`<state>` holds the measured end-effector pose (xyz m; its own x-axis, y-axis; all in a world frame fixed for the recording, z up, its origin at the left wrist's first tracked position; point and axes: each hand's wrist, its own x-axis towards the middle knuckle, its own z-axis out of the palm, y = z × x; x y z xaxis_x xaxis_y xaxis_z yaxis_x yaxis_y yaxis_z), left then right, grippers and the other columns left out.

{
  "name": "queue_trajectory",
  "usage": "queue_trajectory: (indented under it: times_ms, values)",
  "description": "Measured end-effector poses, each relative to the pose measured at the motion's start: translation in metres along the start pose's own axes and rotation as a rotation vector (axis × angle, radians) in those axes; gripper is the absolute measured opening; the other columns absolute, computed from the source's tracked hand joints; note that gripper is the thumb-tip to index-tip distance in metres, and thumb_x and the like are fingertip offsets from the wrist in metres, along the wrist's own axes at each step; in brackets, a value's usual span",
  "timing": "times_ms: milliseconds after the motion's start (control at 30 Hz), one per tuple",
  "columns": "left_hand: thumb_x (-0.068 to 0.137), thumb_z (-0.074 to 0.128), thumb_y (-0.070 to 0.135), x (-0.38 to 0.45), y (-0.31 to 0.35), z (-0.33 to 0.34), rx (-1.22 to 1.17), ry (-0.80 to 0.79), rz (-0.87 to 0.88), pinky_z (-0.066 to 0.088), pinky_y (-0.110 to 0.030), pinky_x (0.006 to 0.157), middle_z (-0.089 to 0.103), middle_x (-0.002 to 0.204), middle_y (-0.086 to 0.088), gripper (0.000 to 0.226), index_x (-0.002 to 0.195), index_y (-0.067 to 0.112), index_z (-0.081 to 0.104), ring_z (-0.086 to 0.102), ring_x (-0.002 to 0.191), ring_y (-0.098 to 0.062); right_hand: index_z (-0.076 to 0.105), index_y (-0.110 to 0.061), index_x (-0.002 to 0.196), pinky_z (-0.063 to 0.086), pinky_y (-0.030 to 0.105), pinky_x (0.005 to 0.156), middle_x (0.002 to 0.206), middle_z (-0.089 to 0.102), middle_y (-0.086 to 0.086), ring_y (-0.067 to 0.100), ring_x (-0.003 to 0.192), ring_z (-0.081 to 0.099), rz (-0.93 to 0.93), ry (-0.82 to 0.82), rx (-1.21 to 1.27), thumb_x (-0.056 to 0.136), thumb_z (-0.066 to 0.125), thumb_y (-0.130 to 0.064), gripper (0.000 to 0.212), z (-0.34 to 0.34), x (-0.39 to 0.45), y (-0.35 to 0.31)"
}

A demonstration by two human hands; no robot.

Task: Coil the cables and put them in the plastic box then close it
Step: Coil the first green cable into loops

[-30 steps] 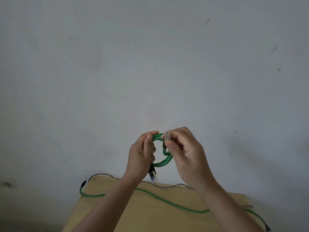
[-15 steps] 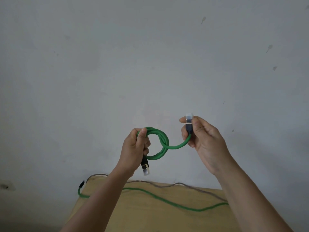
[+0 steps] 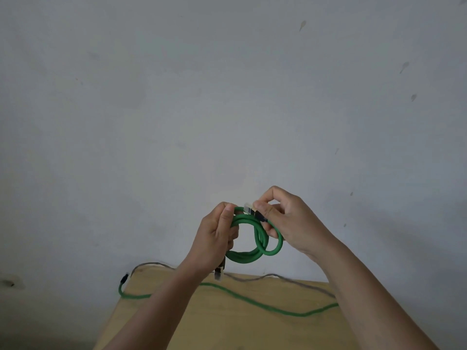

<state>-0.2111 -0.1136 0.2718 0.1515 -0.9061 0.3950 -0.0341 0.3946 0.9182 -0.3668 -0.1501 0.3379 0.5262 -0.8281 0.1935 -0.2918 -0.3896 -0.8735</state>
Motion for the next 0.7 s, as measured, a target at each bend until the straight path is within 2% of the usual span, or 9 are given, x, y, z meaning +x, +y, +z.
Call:
queue_trajectory:
  times_ms: [100, 233, 400, 500, 567, 700]
  values:
    - [0.094, 0.034, 0.041, 0.0, -0.002, 0.0, 0.021, -0.012, 0.007, 0.022, -0.021, 0.041, 0.031, 0.053, 0.009, 0.039, 0.086, 0.009, 0.054, 0.025, 0.048, -0.01, 0.061, -0.028, 0.08, 0.048, 0.027, 0.059, 0.058, 0.061, -0.008, 0.01, 0.054, 0.052, 0.006, -0.051, -0.015, 0.091, 0.055, -0.031, 0.013, -0.004, -0.002, 0.003]
    - [0.092, 0.034, 0.044, 0.0, -0.004, -0.001, 0.059, -0.012, 0.025, 0.024, -0.019, 0.04, 0.032, 0.052, 0.011, 0.037, 0.083, 0.014, 0.051, 0.025, 0.046, -0.009, 0.066, -0.032, 0.093, 0.044, 0.016, 0.062, 0.065, 0.062, -0.013, 0.005, 0.061, 0.054, -0.017, -0.129, -0.044, 0.094, 0.052, -0.022, 0.017, -0.011, -0.006, 0.006]
    - [0.097, 0.03, 0.036, -0.002, -0.006, 0.003, 0.142, 0.008, 0.072, 0.026, -0.02, 0.042, 0.036, 0.048, 0.013, 0.028, 0.094, 0.018, 0.051, 0.029, 0.044, -0.006, 0.068, -0.033, 0.094, 0.045, 0.023, 0.066, 0.07, 0.064, -0.01, 0.0, 0.063, 0.055, -0.062, -0.033, -0.226, 0.095, 0.05, -0.021, 0.021, -0.013, -0.006, 0.008]
    - [0.1, 0.03, 0.03, -0.002, -0.007, 0.006, 0.253, 0.023, 0.098, 0.029, -0.018, 0.044, 0.043, 0.047, 0.014, 0.025, 0.098, 0.018, 0.052, 0.036, 0.044, -0.004, 0.067, -0.033, 0.091, 0.047, 0.027, 0.064, 0.076, 0.067, -0.004, 0.013, 0.071, 0.061, -0.08, 0.002, -0.286, 0.094, 0.05, -0.021, 0.021, -0.012, -0.007, 0.007]
    - [0.099, 0.032, 0.032, -0.001, -0.006, 0.007, 0.287, 0.042, 0.071, 0.032, -0.016, 0.045, 0.049, 0.049, 0.016, 0.023, 0.095, 0.018, 0.05, 0.04, 0.045, -0.003, 0.066, -0.033, 0.091, 0.046, 0.023, 0.062, 0.077, 0.067, -0.004, 0.016, 0.073, 0.061, -0.099, 0.016, -0.304, 0.094, 0.051, -0.02, 0.02, -0.013, -0.007, 0.007]
    - [0.099, 0.034, 0.033, 0.004, -0.005, 0.006, 0.286, 0.033, -0.012, 0.034, -0.019, 0.045, 0.047, 0.052, 0.011, 0.026, 0.086, 0.014, 0.047, 0.039, 0.046, -0.004, 0.067, -0.024, 0.095, 0.039, 0.004, 0.055, 0.07, 0.061, -0.015, -0.004, 0.062, 0.054, -0.106, 0.034, -0.308, 0.093, 0.054, -0.015, 0.016, -0.011, -0.007, 0.01]
